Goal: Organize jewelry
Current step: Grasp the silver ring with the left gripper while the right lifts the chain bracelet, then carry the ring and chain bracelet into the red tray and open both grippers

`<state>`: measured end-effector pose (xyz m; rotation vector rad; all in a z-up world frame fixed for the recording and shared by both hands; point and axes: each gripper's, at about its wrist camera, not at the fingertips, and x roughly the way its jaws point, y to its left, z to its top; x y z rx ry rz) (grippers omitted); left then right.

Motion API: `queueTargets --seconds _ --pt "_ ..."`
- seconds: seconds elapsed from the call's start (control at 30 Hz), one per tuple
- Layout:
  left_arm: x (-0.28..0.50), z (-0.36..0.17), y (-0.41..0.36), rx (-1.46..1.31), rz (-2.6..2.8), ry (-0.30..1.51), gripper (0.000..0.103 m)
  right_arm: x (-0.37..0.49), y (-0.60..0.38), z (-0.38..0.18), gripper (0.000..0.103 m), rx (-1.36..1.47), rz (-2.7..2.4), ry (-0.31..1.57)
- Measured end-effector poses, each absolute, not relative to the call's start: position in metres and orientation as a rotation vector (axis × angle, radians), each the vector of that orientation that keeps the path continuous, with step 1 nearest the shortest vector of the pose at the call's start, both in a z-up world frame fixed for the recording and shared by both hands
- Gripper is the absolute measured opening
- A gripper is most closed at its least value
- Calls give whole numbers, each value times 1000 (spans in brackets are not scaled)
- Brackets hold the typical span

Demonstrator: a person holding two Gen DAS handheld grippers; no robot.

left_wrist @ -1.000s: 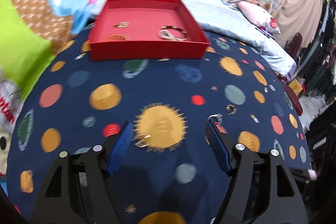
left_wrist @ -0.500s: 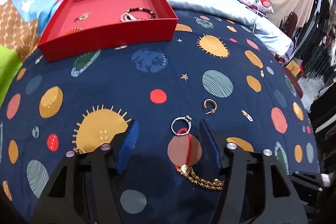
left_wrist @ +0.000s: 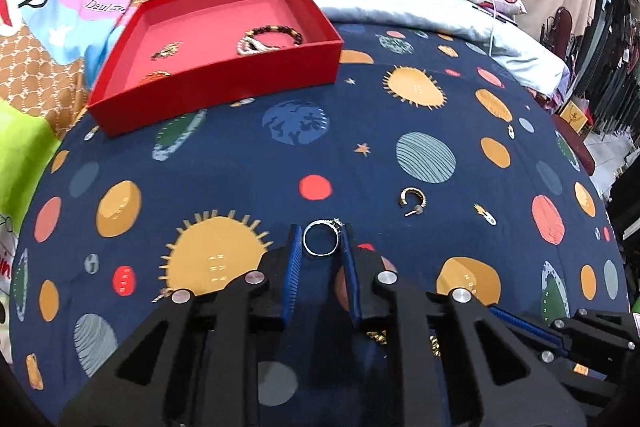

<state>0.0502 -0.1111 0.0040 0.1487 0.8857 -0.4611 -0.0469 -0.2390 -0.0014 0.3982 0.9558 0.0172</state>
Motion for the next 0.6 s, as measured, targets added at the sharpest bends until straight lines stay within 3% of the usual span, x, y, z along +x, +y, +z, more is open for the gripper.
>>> queueTargets --seconds 0.6 --pt "76 44 -27 68 -313 881 19 15 -198 62 3 312 142 814"
